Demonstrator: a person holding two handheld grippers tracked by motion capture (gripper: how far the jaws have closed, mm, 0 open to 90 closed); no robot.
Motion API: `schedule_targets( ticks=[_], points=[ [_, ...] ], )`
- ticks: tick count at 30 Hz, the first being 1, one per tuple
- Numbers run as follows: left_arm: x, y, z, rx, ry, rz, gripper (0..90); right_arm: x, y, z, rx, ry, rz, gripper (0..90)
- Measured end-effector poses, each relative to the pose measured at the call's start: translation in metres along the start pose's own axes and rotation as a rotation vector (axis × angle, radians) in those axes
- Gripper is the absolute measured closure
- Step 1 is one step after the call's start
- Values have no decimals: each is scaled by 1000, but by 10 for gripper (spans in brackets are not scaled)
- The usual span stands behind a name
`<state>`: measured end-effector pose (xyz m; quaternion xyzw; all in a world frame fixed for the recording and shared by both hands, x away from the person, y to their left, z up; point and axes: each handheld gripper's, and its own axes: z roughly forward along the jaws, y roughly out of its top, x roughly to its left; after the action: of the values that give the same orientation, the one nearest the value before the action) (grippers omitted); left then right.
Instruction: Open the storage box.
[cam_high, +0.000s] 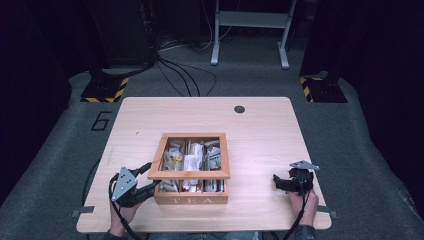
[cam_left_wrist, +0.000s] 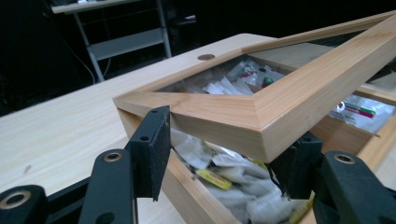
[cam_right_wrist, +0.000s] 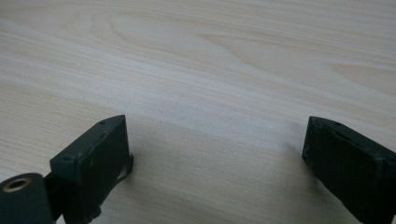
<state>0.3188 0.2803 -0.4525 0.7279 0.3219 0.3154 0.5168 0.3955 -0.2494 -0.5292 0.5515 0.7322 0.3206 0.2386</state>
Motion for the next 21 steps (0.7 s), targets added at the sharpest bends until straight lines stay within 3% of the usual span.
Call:
schedule_targets(
  ticks=[7,21],
  points=[
    [2,7,2,-28,30,-12,504,0,0,0,-3,1,0,71],
    [12,34,6,-32,68,42,572,0,0,0,-1,-1,4,75]
  ],
)
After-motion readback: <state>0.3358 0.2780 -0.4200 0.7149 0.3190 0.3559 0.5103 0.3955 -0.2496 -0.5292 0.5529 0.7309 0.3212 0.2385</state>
